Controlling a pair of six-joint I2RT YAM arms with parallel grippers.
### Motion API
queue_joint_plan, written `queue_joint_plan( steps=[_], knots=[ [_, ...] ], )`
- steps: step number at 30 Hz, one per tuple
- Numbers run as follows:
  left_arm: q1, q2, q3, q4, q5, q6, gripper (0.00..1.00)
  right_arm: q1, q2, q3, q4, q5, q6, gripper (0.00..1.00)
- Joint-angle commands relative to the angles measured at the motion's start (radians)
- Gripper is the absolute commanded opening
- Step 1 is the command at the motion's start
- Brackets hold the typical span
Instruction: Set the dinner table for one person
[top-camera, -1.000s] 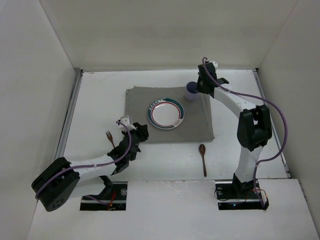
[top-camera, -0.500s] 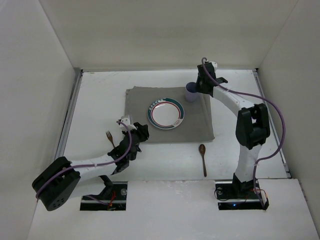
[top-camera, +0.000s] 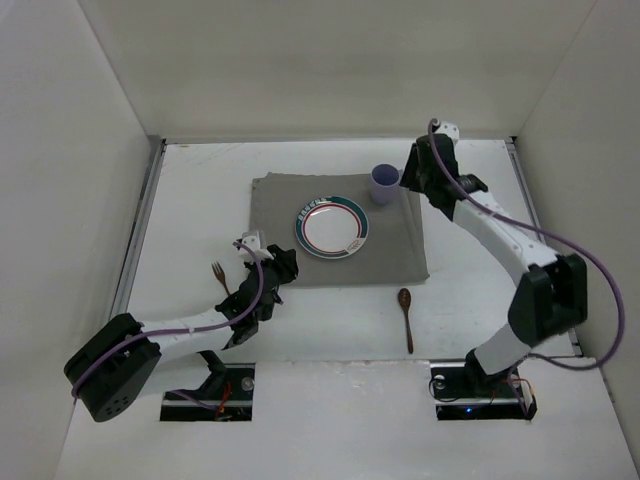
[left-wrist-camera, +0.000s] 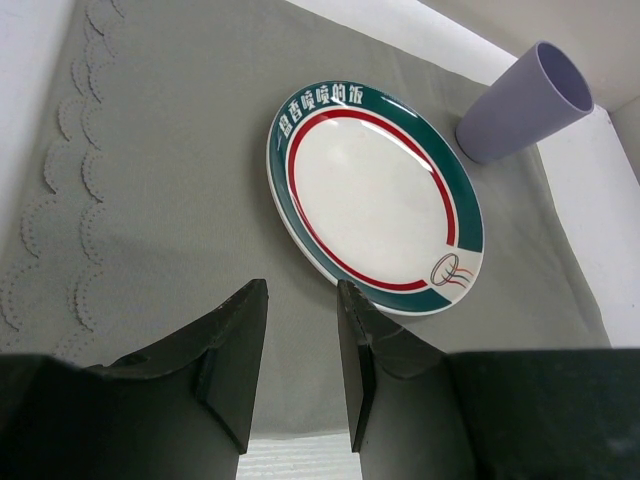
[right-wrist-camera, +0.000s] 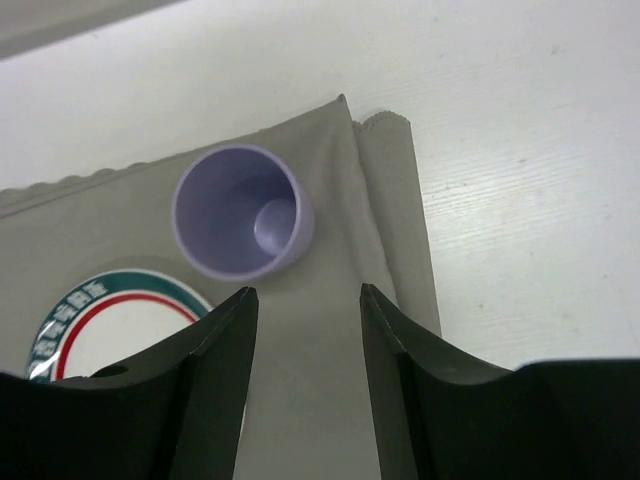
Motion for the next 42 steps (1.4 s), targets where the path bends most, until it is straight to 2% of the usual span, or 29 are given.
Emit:
queue_joint_plan(
  steps=[1,5,7,9,13,15,17,21,27,32,42],
  knots=[
    [0.005,-0.007,0.029,0.029,-0.005,-0.014,0.32,0.045,-0.185,-0.165,0.081,0.046,0.02,0.48],
    [0.002,-0.009,0.031,0.029,-0.005,-0.012,0.32,0.157,-0.412,-0.493,0.084,0.101,0.137,0.19],
    [0.002,-0.01,0.029,0.029,-0.005,-0.014,0.32,0.253,-0.521,-0.647,0.06,0.136,0.232,0.14],
    [0.001,-0.013,0.032,0.029,-0.005,-0.014,0.32,0.344,-0.603,-0.741,-0.064,0.156,0.356,0.15],
    [0.002,0.01,0.036,0.032,-0.001,-0.017,0.32,0.493,-0.693,-0.815,-0.323,0.136,0.562,0.3],
    [-0.001,0.013,0.04,0.033,0.004,-0.019,0.32,0.547,-0.721,-0.81,-0.411,0.122,0.596,0.38],
    [0.004,0.017,0.042,0.032,0.005,-0.019,0.32,0.57,-0.743,-0.801,-0.469,0.112,0.615,0.4],
    [0.002,-0.004,0.036,0.029,0.005,-0.019,0.32,0.564,-0.724,-0.809,-0.456,0.058,0.581,0.42],
    [0.002,-0.012,0.034,0.029,0.005,-0.02,0.32,0.568,-0.583,-0.793,-0.395,0.043,0.566,0.42],
    [-0.001,-0.007,0.034,0.029,0.005,-0.022,0.32,0.568,-0.511,-0.801,-0.298,0.026,0.563,0.37],
    [0.005,-0.004,0.031,0.029,0.008,-0.026,0.32,0.57,-0.405,-0.786,-0.256,0.012,0.555,0.22]
  ],
)
